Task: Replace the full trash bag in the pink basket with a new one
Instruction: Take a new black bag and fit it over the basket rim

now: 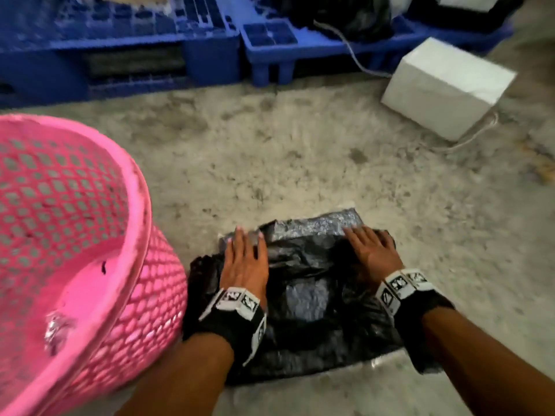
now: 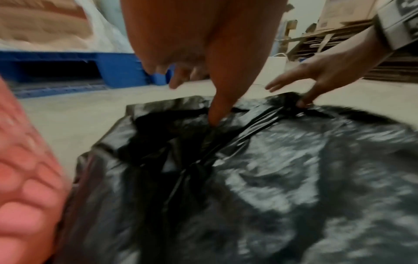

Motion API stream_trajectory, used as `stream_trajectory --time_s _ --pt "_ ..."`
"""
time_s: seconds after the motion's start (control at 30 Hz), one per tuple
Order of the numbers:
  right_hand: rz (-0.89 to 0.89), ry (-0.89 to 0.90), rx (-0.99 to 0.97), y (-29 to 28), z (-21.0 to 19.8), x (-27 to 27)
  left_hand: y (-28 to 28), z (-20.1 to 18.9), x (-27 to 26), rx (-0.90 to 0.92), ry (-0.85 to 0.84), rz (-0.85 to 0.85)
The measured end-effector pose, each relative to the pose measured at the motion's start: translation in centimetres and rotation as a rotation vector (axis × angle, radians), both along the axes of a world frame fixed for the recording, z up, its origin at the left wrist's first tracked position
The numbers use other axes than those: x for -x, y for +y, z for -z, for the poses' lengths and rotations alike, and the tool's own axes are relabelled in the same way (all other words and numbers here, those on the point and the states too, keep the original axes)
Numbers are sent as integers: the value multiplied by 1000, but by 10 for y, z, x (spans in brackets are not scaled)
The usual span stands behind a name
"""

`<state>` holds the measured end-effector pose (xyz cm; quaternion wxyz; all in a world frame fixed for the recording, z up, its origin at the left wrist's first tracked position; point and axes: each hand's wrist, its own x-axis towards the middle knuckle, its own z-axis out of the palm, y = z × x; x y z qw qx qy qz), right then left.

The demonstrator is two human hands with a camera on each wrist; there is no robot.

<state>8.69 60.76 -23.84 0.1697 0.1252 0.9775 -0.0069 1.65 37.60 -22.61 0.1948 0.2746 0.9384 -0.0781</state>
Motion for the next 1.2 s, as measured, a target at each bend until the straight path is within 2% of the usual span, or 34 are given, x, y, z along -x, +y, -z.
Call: stream_trajectory --time_s 0.1,0.17,0.2,0.27,0.3,0.33,0.4,0.47,0.5,0.53,0.57,0.67,0.7,0.77,0.83,0.87,0.93,0.97,1.0,1.03,1.07,1.13,1.17,1.2 --pt "-146 8 -121 -3 1 -1 -13 19 3 89 63 46" --pt "-52 -124 -71 -8 -20 1 -17 16 0 24 99 69" --pt "10 -119 2 -7 -28 2 -16 8 -3 -65 152 46" --pt "101 -24 233 -8 -66 3 -14 -28 -3 -354 196 -69" --pt "74 93 310 -11 -95 6 -17 -55 -3 -507 185 -152" --pt "61 181 373 -9 -111 8 -10 -73 -3 -636 98 -233" --pt "33 314 602 -34 -177 -1 -8 -132 -9 -951 -159 -347" --pt "-31 364 894 -62 -234 -12 -3 -185 -16 -1164 -477 -262" --pt "-78 394 1028 -80 -264 -18 -7 -213 -20 -1198 -502 -142" --pt "-131 436 1064 -90 -284 -22 -10 -233 -22 -1216 -421 -27" --pt "-192 507 1076 -100 -305 -25 -17 -253 -22 -1241 -241 70" --pt "-341 816 898 -114 -347 -30 -57 -305 -24 -1337 272 202" --pt "-361 847 827 -117 -355 -30 -72 -319 -27 -1368 388 236" --pt "-406 769 555 -129 -358 -23 -104 -339 -34 -1362 545 326" --pt "-502 713 323 -150 -345 -10 -136 -343 -45 -1286 553 438" --pt "-540 763 321 -160 -335 0 -150 -338 -50 -1235 504 477" --pt "-511 872 531 -185 -325 22 -185 -328 -59 -1155 333 503" --pt "-541 925 542 -198 -320 33 -203 -325 -63 -1167 191 466" --pt "-609 971 470 -213 -318 45 -222 -325 -65 -1232 56 387" --pt "-669 1020 328 -225 -317 54 -239 -326 -64 -1352 -38 290" --pt "-715 1058 237 -243 -321 60 -256 -329 -58 -1500 -64 187" --pt "-823 1068 102 -268 -322 66 -279 -334 -30 -1721 118 -97" --pt "-893 1119 42 -281 -322 71 -289 -335 -11 -1728 225 -261" --pt "-925 1188 -29 -290 -318 76 -292 -336 3 -1689 240 -396"
